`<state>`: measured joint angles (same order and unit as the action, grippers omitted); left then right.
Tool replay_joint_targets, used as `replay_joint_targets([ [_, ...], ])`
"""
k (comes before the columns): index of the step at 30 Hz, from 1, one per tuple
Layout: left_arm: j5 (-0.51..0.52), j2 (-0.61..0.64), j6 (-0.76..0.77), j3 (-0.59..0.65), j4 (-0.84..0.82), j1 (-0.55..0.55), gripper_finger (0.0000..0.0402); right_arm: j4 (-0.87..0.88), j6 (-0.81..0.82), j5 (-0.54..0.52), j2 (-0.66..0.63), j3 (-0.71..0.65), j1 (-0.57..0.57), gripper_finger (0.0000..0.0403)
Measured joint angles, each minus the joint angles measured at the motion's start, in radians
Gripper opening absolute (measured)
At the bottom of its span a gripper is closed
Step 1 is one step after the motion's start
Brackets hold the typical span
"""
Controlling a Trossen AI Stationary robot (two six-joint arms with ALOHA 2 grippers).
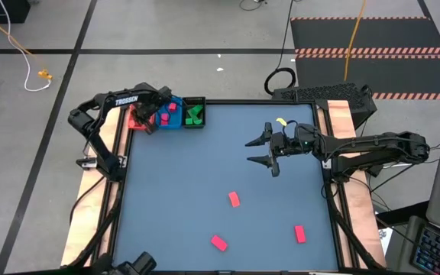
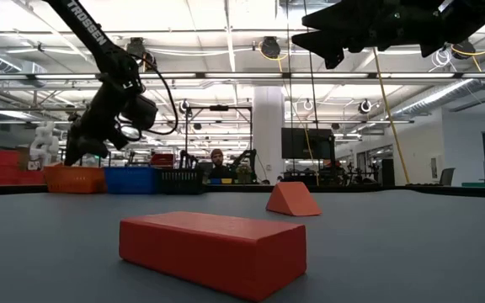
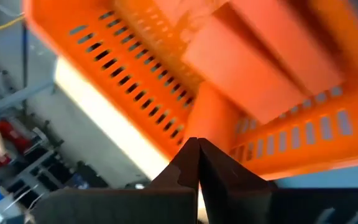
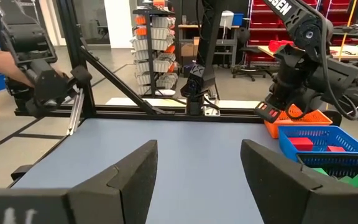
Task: Sort & place blocks by color
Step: Put the orange block into the orange bin
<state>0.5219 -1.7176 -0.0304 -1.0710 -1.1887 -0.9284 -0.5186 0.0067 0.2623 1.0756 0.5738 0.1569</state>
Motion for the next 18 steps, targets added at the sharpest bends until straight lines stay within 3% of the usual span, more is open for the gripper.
replay_joint_targets([
  [6, 0.084, 0.0, 0.045, 0.0, -0.055, 0.017, 0.0006, 0.0, 0.0, 0.0, 0.0, 0.0, 0.0, 0.0226],
  [12, 0.099, 0.005, 0.095, 0.0, -0.11, 0.037, 0.0006, -0.003, 0.0, 0.0, 0.0, 0.0, 0.0, 0.0226],
  [15, 0.085, 0.005, 0.111, 0.0, -0.116, 0.042, 0.0004, -0.005, 0.0, 0.0, 0.0, 0.0, 0.0, 0.0226],
  [18, -0.001, 0.005, 0.098, 0.0, -0.074, 0.042, 0.0003, -0.005, 0.0, 0.0, 0.0, 0.0, 0.0, 0.0226],
])
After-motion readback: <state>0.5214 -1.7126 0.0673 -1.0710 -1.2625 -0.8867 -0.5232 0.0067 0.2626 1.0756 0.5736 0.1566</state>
